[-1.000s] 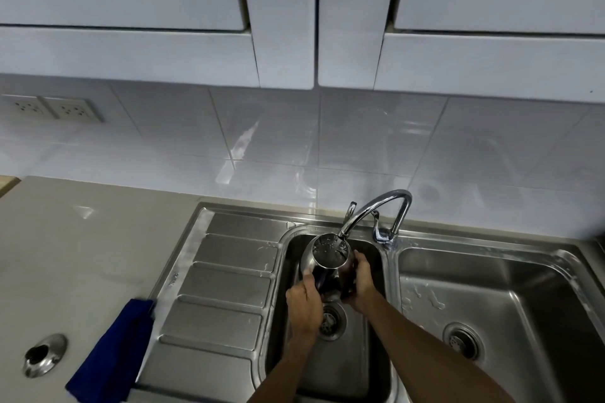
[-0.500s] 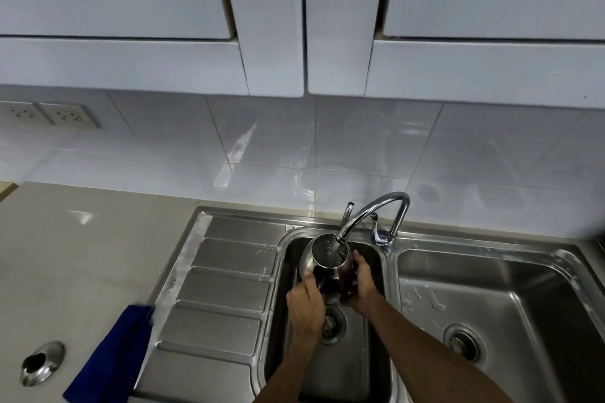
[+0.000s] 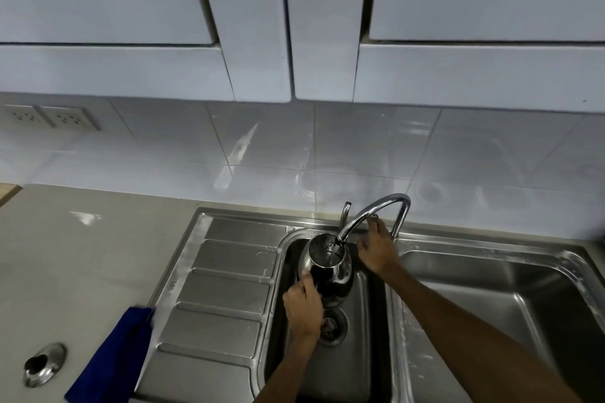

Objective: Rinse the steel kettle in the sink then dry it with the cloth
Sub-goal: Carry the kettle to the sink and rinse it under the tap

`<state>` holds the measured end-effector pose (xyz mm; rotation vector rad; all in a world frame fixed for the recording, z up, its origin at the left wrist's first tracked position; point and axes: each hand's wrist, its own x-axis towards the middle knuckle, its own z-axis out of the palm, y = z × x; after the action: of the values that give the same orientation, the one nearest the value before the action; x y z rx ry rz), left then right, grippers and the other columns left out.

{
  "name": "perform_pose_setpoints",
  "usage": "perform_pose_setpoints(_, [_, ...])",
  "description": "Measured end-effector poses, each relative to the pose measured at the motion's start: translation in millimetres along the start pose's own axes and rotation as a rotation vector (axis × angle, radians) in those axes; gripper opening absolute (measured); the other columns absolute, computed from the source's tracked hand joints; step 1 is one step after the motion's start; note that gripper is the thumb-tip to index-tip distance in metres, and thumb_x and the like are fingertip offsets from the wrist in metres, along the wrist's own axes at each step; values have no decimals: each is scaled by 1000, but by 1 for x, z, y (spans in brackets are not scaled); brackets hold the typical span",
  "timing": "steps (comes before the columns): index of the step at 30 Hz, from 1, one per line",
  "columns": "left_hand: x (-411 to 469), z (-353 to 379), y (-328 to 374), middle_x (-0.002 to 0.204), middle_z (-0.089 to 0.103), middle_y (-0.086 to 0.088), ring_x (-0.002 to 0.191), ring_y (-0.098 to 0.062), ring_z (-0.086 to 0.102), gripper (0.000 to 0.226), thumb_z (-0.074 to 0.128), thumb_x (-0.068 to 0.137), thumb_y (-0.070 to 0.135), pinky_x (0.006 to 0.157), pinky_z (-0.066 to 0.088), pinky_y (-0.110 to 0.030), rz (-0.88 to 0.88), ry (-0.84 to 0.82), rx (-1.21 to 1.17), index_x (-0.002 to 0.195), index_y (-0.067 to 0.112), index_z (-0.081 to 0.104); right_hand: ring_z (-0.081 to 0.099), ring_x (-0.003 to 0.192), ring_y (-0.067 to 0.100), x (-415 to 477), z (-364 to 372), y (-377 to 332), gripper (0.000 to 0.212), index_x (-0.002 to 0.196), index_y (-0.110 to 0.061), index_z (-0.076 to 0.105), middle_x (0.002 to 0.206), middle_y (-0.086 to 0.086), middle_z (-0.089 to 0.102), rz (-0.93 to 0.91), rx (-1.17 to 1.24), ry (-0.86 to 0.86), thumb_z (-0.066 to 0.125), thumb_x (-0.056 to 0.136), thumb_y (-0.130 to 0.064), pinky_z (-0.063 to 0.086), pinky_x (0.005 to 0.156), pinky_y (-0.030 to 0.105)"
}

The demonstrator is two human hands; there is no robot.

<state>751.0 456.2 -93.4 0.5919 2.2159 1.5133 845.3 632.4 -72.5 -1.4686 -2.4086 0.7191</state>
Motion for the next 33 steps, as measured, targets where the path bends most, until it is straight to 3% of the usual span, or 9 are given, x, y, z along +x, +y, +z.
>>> perform_pose_setpoints(3, [0, 0, 2, 40, 49, 1, 39, -14, 49, 61, 42, 104, 28, 47, 44, -32, -14, -18, -31, 44, 21, 44, 31, 143, 41, 21, -8, 6, 80, 147, 6, 31, 154, 27, 30, -198, -317, -20, 69, 79, -13, 30, 118, 48])
perform_pose_setpoints(6, [0, -2, 0, 37, 48, 3, 38, -14, 49, 61, 43, 104, 28, 47, 44, -32, -26, -2, -39, 43, 22, 44, 4, 152, 36, 39, -9, 10, 90, 154, 1, 10, 162, 24, 4, -189, -430, -116, 66, 86, -17, 14, 123, 47])
perform_pose_setpoints(8, [1, -3, -1, 37, 47, 3, 38, -14, 47, 62, 42, 104, 27, 47, 45, -34, -26, -13, -41, 42, 22, 44, -1, 152, 35, 46, -9, 12, 87, 155, 0, 6, 163, 22, 0, -169, -445, -171, 60, 90, -16, 11, 124, 46])
perform_pose_setpoints(12, [2, 1, 2, 37, 47, 3, 39, -13, 46, 60, 43, 104, 25, 48, 47, -37, -19, -28, -65, 44, 22, 45, 16, 149, 36, 52, -5, 19, 77, 152, 0, 22, 158, 20, 21, -152, -453, -221, 60, 87, -15, 20, 121, 45])
perform_pose_setpoints(17, [4, 2, 3, 37, 48, 4, 37, -10, 47, 61, 43, 104, 24, 47, 48, -38, -12, -18, -38, 43, 22, 44, 26, 143, 33, 54, -5, 24, 82, 149, 1, 26, 153, 19, 30, -165, -473, -233, 69, 80, -11, 26, 119, 43])
perform_pose_setpoints(26, [3, 5, 8, 36, 48, 2, 37, -11, 53, 61, 44, 104, 22, 46, 51, -41, 32, -5, -3, 42, 23, 42, 19, 147, 36, 47, -3, 29, 92, 152, 3, 17, 157, 22, 19, -172, -497, -231, 70, 79, -16, 22, 121, 44])
perform_pose_setpoints(31, [0, 4, 9, 41, 56, -10, 35, -8, 50, 61, 43, 104, 23, 40, 39, -20, 63, -15, 9, 44, 16, 49, 15, 149, 35, 45, -3, 29, 91, 154, 2, 11, 160, 22, 15, -157, -498, -229, 65, 82, -14, 17, 121, 44])
perform_pose_setpoints(33, [0, 4, 9, 42, 58, -10, 35, -8, 51, 61, 42, 104, 24, 41, 39, -20, 62, -24, 9, 44, 12, 51, 14, 149, 35, 44, -4, 29, 92, 154, 1, 10, 160, 22, 13, -150, -496, -231, 64, 82, -14, 16, 121, 44])
